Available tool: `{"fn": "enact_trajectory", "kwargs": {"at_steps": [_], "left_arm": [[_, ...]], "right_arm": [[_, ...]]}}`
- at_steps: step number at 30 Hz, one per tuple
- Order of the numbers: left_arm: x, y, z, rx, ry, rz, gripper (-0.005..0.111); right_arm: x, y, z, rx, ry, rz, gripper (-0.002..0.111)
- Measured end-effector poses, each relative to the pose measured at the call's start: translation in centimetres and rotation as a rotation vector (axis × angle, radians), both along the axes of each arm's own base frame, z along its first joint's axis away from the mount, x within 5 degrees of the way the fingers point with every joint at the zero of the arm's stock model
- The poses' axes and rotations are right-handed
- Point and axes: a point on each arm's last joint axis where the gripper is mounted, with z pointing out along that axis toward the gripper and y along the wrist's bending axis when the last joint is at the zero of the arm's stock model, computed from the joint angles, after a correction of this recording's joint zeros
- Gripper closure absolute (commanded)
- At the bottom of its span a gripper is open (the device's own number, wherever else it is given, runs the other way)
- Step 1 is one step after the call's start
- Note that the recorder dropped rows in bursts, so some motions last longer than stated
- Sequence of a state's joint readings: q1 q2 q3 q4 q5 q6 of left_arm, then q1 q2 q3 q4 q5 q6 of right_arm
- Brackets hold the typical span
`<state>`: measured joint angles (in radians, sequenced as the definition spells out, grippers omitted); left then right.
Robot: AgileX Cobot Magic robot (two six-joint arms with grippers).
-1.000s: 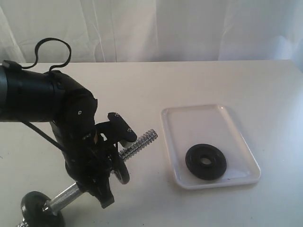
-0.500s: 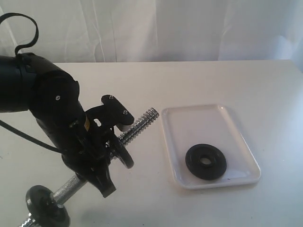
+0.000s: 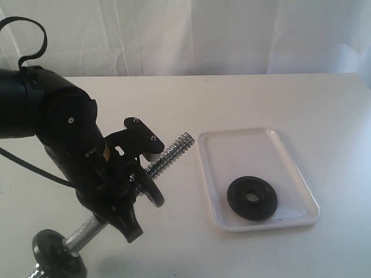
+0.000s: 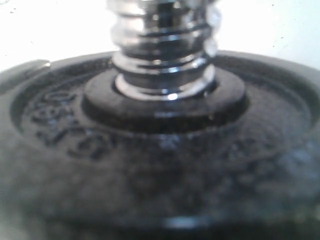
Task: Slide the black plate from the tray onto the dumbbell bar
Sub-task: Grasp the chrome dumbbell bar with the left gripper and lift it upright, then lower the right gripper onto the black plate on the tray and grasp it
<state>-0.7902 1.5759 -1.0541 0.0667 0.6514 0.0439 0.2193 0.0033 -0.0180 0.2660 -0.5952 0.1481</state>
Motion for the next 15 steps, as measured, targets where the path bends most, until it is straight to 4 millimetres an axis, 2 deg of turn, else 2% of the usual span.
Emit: {"fn": "enact_trajectory", "kwargs": {"at_steps": [2, 4, 7, 11, 15], "left_arm": [[0.0, -0.1, 0.0, -0.007, 0.002, 0.005, 0.107], [0.0, -0.1, 0.0, -0.015, 0.007, 0.010, 0.107], [-0.1, -0.2, 0.0, -0.021, 0.011, 0.014, 0.107], [-0.1, -0.2, 0.0, -0.028, 0.018, 0.020, 0.107], [-0.1, -0.2, 0.0, -0.029, 0.019, 0.021, 0.107]], "right_arm": [[0.5, -0.7, 0.4, 0.160, 0.107, 0.026, 0.108], [1.6, -0.4, 1.2, 0.177, 0.251, 0.044, 0.108], [4.3, 1.5, 3.0, -0.088, 0.496, 0.075, 0.108], [9.7, 4.9, 5.2, -0.504, 0.823, 0.242, 0.108], [15.0, 7.5, 5.3, -0.706, 1.099, 0.459, 0.108]]}}
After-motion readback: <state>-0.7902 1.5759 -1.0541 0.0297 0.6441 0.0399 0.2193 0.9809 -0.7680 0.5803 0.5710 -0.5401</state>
